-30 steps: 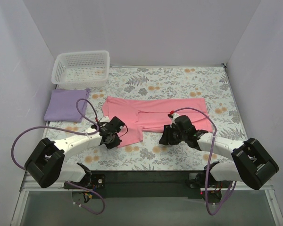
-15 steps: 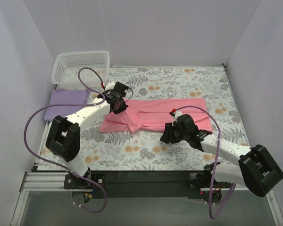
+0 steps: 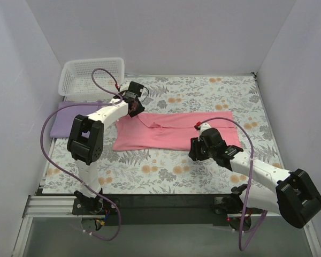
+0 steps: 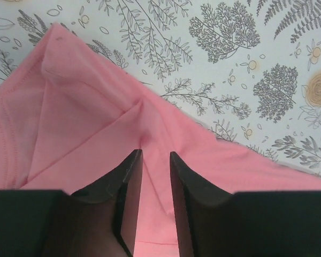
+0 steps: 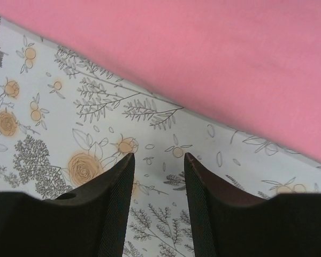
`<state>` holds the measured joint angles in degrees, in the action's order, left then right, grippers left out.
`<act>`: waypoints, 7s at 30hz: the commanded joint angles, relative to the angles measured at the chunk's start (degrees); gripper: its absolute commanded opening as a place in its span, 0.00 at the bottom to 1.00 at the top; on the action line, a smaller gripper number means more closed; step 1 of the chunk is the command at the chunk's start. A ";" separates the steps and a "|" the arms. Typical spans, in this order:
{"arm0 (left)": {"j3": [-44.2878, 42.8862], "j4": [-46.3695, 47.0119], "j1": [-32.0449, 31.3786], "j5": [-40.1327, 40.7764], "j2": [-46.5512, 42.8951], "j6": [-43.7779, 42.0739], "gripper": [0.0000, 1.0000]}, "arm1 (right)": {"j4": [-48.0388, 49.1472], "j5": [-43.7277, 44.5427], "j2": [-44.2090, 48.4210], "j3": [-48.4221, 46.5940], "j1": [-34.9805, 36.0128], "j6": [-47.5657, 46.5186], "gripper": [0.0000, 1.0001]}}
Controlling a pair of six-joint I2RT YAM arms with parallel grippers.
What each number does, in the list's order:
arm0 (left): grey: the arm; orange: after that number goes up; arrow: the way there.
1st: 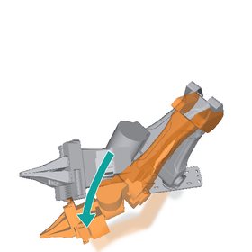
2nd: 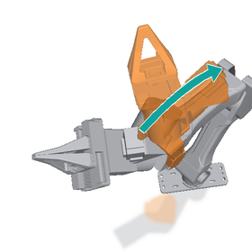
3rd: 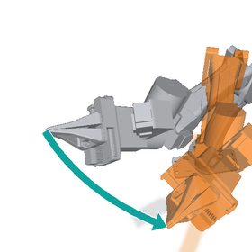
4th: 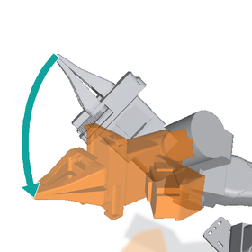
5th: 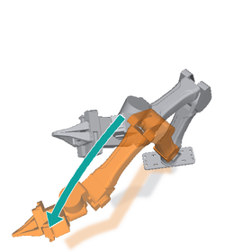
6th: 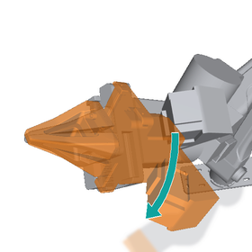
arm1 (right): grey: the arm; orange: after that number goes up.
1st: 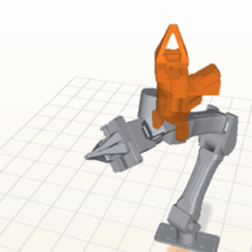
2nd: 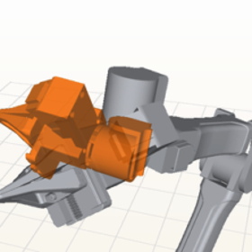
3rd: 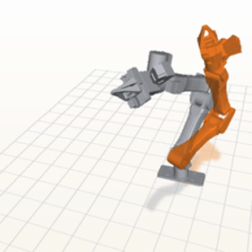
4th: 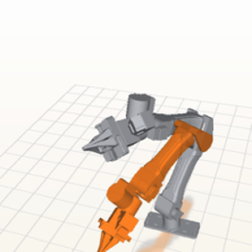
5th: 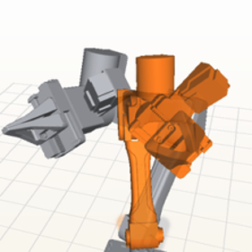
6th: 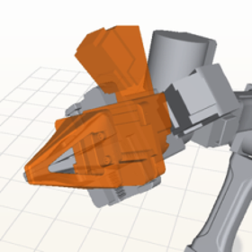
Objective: Fold and stack the t-shirts
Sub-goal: Fold the tshirt
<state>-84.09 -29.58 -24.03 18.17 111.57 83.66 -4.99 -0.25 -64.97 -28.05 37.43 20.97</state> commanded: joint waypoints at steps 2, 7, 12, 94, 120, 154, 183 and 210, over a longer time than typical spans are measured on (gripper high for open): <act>1.64 0.67 1.09 0.99 -5.29 0.19 0.53 | -4.40 7.10 0.81 -5.17 -5.15 -3.57 0.48; 10.34 -0.04 1.09 0.20 -19.44 1.24 0.62 | -6.69 1.85 2.48 -5.52 -21.13 -4.10 0.48; 24.83 -0.39 1.18 0.81 -34.97 4.31 0.60 | -6.70 -4.57 2.57 -4.91 -31.44 -3.66 0.47; 50.87 -1.35 13.22 -8.42 -40.20 10.30 0.12 | 3.41 -20.75 -10.45 0.89 -70.56 3.46 0.43; 36.54 -1.97 -2.94 -7.80 -32.74 3.62 0.39 | 4.47 -19.44 -15.34 -20.88 -18.11 -13.75 0.55; 52.01 -1.18 -5.68 -7.63 -38.97 10.30 0.37 | -0.37 -13.11 -49.37 -52.10 -0.42 -25.02 0.06; 49.91 -7.24 -5.59 -5.08 -48.37 13.11 0.42 | -1.95 -5.90 -23.46 -21.09 -19.49 -10.69 0.45; 22.94 -3.90 -1.90 7.21 -9.19 1.96 0.39 | -12.30 -10.29 -7.29 -0.96 -23.37 -4.63 0.48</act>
<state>-58.28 -33.08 -27.51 19.88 98.10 88.88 -10.22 -6.90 -74.59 -32.58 13.02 13.93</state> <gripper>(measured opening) 0.398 0.471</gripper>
